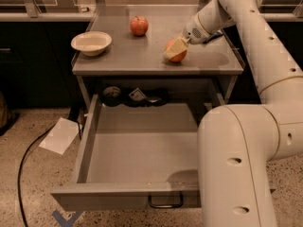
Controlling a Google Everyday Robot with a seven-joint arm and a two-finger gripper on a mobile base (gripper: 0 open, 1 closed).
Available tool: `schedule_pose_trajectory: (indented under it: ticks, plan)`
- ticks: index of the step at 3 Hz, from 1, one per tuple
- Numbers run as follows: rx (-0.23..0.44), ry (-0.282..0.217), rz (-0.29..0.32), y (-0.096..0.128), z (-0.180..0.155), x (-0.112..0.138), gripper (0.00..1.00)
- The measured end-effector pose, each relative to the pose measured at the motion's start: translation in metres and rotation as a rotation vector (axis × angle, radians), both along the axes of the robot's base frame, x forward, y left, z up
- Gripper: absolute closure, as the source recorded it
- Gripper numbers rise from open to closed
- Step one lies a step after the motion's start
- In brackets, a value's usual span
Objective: Pick orange from top drawer and place on counter
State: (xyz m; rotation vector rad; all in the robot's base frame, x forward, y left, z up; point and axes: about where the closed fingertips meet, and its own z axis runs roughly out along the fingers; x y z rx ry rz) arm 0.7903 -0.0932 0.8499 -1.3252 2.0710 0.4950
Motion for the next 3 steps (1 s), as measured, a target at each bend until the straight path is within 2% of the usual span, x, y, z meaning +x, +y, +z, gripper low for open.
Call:
schedule_pose_trajectory:
  ticks: [1,2,3]
  plan:
    - [-0.010,0.025,0.016,0.0023,-0.0047,-0.0040,1.00]
    - [-0.010,0.025,0.016,0.0022,-0.0046,-0.0040,0.81]
    - [-0.010,0.025,0.016,0.0023,-0.0046,-0.0040,0.58]
